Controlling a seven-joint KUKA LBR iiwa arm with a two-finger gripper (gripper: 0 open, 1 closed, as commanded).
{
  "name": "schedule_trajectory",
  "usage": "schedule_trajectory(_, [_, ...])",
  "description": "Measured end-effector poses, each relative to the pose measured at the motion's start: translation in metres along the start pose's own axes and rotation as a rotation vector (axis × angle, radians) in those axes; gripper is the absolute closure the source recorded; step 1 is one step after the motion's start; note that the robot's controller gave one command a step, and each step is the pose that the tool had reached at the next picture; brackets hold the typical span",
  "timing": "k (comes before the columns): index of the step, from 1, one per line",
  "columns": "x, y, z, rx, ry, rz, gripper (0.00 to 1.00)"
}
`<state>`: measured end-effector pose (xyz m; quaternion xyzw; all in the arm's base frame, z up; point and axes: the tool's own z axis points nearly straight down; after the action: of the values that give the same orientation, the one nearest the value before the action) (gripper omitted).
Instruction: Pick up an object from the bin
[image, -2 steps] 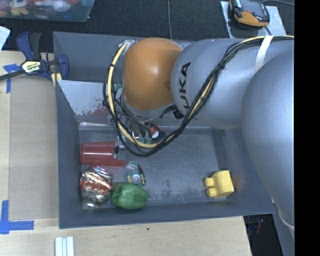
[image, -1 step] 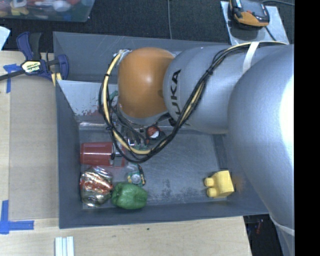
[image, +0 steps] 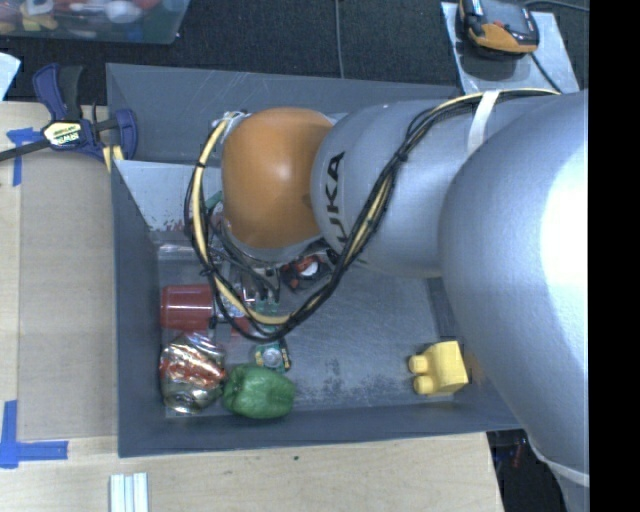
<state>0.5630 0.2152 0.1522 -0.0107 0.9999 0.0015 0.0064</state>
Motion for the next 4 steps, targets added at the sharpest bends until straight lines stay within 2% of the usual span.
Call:
schedule_trajectory(1, [0.022,0.008,-0.026,0.0,0.0,0.024,0.0])
schedule_trajectory(2, [0.032,-0.001,-0.026,0.002,0.002,-0.057,0.0])
schedule_trajectory(3, [0.027,0.015,-0.056,-0.002,-0.004,-0.057,0.0])
schedule_trajectory(4, [0.02,0.003,-0.043,0.0,-0.003,-0.071,0.0])
